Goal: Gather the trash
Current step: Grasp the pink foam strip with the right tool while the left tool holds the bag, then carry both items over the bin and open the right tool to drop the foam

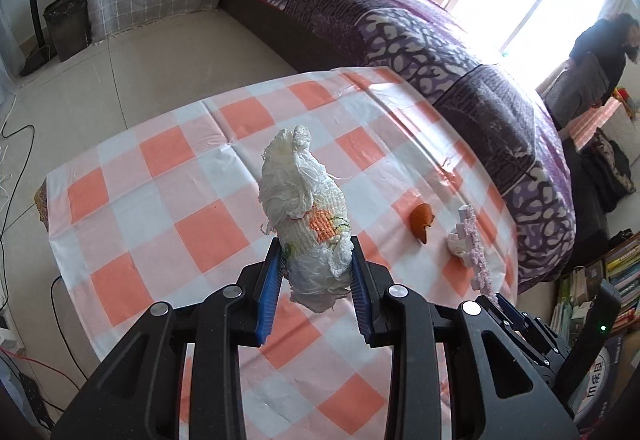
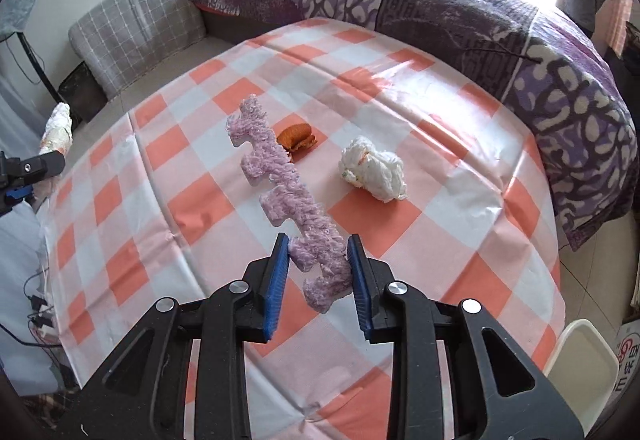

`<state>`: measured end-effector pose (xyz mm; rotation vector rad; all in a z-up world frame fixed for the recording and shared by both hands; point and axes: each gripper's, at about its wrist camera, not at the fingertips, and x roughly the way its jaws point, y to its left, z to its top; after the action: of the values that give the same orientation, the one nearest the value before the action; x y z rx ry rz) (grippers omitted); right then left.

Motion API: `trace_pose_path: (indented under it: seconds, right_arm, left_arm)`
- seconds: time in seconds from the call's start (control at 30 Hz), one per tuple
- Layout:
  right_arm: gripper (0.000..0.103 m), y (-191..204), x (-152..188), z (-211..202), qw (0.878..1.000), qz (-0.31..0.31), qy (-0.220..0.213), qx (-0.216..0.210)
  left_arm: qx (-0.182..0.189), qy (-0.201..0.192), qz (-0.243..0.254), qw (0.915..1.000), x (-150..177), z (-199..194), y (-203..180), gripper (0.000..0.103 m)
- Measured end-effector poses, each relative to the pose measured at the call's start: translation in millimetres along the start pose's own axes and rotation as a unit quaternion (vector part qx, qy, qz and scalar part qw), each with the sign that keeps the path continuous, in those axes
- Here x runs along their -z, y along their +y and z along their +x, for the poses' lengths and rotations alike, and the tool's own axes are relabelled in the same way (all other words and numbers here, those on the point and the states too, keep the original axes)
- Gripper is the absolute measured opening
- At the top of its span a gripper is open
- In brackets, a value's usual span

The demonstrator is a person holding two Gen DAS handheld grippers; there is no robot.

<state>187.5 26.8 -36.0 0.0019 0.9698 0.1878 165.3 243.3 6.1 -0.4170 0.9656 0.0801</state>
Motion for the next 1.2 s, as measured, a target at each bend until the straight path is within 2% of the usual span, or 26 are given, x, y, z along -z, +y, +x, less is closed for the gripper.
trace_pose_path:
  seconds: [0.27, 0.4, 0.53, 0.87, 1.2]
  right_arm:
    - [0.029, -15.4, 4.5, -48.0, 0.998, 0.053, -0.033, 0.025]
    - [0.029, -29.2, 13.8, -61.8, 0.996, 0.075, -0.044, 0.036]
    - [0.029, -42.9, 23.8, -65.0, 0.993, 0.089, -0.054, 0.05]
    - [0.029, -78.2, 28.0, -69.1, 0.986, 0.151, -0.05, 0.051]
    - [0.03, -94.0, 29.1, -82.7, 0.982, 0.167, -0.06, 0.07]
  left_arm:
    - [0.03, -0.015, 0.014, 0.9994, 3.9, -15.0, -21.1, 0.032]
    - [0.032, -0.012, 0.022, 0.9992, 8.4, -14.2, -29.2, 0.032]
    - [0.03, -0.006, 0.033, 0.999, 14.2, -9.0, -38.1, 0.032]
    - [0.034, -0.002, 0.054, 0.998, 21.0, 0.4, -61.9, 0.032]
    - [0.036, 0.006, 0.072, 0.9967, 28.6, 9.7, -80.9, 0.032]
